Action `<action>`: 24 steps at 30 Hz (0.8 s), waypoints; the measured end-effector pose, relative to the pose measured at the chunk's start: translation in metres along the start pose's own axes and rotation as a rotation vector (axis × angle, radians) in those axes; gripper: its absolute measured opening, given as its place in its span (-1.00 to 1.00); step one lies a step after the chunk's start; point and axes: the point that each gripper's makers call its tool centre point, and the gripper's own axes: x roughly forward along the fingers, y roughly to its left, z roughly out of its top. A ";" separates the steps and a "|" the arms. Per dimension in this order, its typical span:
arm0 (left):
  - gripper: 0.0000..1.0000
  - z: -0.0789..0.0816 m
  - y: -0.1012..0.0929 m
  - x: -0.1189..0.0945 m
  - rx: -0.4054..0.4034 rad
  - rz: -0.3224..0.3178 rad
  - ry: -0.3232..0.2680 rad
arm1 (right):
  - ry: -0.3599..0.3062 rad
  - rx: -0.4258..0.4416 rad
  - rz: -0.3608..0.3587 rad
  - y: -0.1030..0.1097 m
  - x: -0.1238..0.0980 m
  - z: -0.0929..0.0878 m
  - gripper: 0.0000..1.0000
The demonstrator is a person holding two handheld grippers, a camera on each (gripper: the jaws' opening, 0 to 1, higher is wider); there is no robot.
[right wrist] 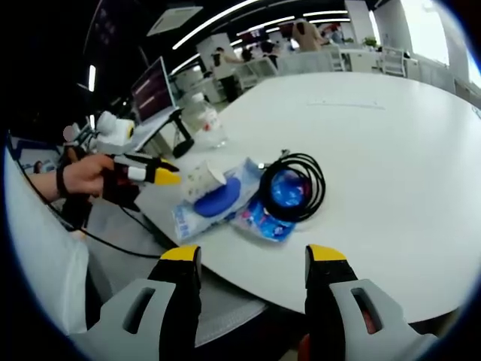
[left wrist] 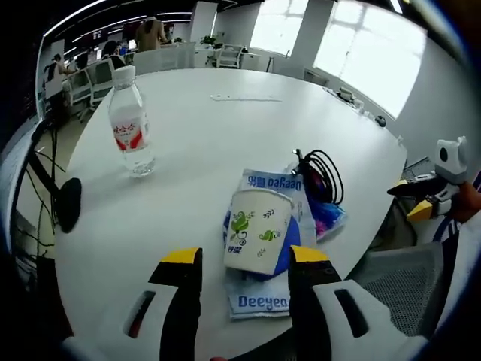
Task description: Arrange the tabletop items into an orderly group along one side of the table until the central work area is clear of visible clutter.
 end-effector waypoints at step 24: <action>-0.06 -0.007 -0.009 0.031 0.009 -0.074 0.102 | 0.010 0.013 -0.003 -0.001 -0.004 -0.007 0.09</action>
